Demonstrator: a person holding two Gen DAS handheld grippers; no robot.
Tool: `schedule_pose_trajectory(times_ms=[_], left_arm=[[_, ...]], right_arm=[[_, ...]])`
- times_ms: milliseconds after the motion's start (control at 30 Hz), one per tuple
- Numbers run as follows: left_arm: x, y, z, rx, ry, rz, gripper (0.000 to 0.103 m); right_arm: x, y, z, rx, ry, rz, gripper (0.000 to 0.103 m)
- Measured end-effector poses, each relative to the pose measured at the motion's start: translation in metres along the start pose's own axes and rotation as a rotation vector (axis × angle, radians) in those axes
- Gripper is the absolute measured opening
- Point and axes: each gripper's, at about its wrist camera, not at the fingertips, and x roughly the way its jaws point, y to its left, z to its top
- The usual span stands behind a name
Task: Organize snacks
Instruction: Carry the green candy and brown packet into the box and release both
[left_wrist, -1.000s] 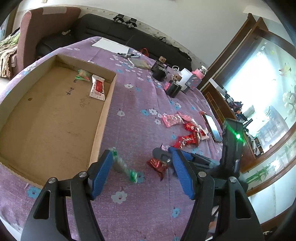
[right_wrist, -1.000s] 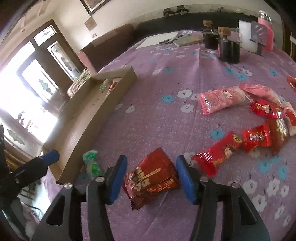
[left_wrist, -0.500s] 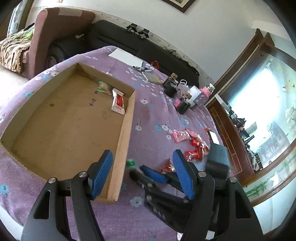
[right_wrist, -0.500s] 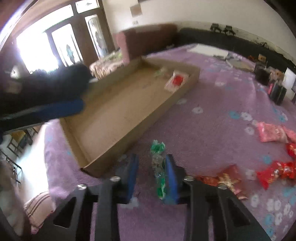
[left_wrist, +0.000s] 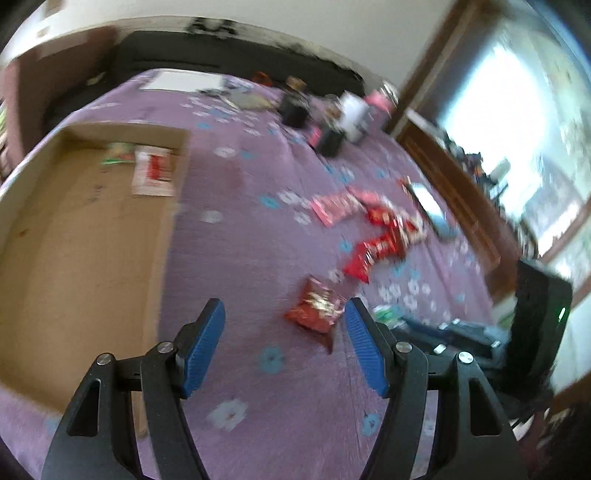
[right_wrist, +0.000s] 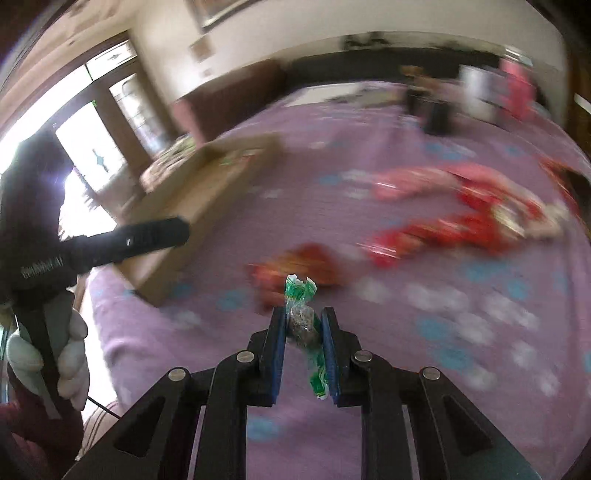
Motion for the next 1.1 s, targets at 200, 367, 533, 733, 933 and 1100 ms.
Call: schedule_pose_trajectory(times_ms=[200, 367, 533, 733, 933, 1100], left_arm=[[0.046, -0.031, 0.0, 0.106, 0.068, 0.066, 0.066], [0.063, -0.051, -0.003, 0.31, 0.023, 0.17, 0.073], [0.075, -0.055, -0.006, 0.351, 0.103, 0.142, 0.077], [0.064, -0.046, -0.003, 0.267, 0.093, 0.105, 0.039], [0.036, -0.018, -0.001, 0.11, 0.07, -0.021, 0.037], [-0.025, 0.018, 0.009, 0.001, -0.017, -0.097, 0.037]], right_arm=[[-0.011, -0.056, -0.01, 0.151, -0.01, -0.012, 0.02], [-0.013, -0.058, -0.011, 0.158, -0.027, 0.0, 0.02], [-0.017, -0.053, -0.015, 0.159, -0.034, 0.017, 0.02], [-0.018, -0.045, -0.013, 0.146, -0.04, 0.012, 0.019], [-0.025, -0.027, -0.005, 0.113, -0.058, 0.005, 0.019], [-0.025, -0.007, 0.01, 0.082, -0.064, 0.025, 0.019]])
